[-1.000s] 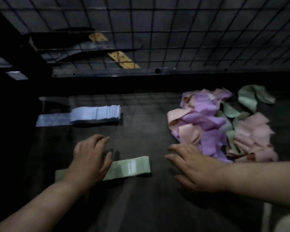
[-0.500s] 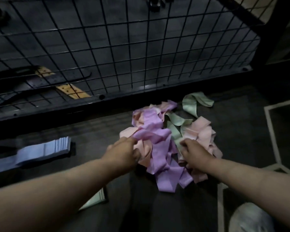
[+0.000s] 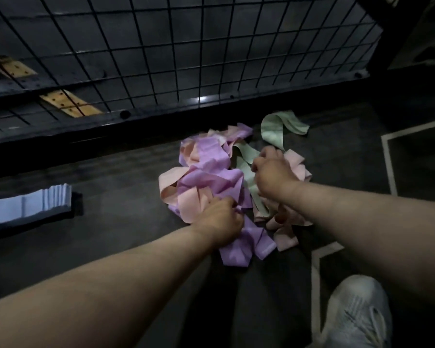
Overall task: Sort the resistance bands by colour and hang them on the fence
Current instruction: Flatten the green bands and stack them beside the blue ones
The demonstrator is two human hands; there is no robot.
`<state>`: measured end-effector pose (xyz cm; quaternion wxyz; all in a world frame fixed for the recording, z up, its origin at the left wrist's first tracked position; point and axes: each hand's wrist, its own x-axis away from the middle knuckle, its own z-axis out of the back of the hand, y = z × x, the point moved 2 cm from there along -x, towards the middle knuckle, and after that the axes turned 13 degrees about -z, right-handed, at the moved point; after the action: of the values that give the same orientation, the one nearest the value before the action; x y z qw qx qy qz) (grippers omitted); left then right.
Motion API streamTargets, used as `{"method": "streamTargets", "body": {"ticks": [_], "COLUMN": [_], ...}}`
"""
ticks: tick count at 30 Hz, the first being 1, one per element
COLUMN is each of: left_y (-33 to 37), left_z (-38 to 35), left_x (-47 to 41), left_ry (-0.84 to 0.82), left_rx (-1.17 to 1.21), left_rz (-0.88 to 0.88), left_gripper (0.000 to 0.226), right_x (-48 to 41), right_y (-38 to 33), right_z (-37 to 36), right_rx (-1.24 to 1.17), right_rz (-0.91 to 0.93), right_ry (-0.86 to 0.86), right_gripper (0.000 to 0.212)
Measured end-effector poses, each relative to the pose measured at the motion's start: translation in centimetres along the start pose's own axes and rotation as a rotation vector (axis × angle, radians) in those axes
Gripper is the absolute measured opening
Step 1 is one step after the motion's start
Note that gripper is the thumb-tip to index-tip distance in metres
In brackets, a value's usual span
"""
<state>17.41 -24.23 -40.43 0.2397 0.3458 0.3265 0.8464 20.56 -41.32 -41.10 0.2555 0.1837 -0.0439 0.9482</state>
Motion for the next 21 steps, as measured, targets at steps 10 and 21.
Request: {"method": "streamTargets", "body": {"ticks": [10,21], "left_y": [1.5,3.8], "left_z": [2.9,7.2], "left_x": [0.9,0.3], "left_ry": [0.135,0.19], "left_rx": [0.231,0.947], "left_rz": [-0.056,-0.269], "left_gripper": [0.041,0.033], "right_x": [-2.3,5.9], "right_y": [3.1,-1.8], "right_z": [3.7,12.3], "right_rx": [-0.082,-0.883], "right_rz": [0.089,0.36], "right_ry": [0.068,-0.162], "right_gripper": [0.017,0.032]}}
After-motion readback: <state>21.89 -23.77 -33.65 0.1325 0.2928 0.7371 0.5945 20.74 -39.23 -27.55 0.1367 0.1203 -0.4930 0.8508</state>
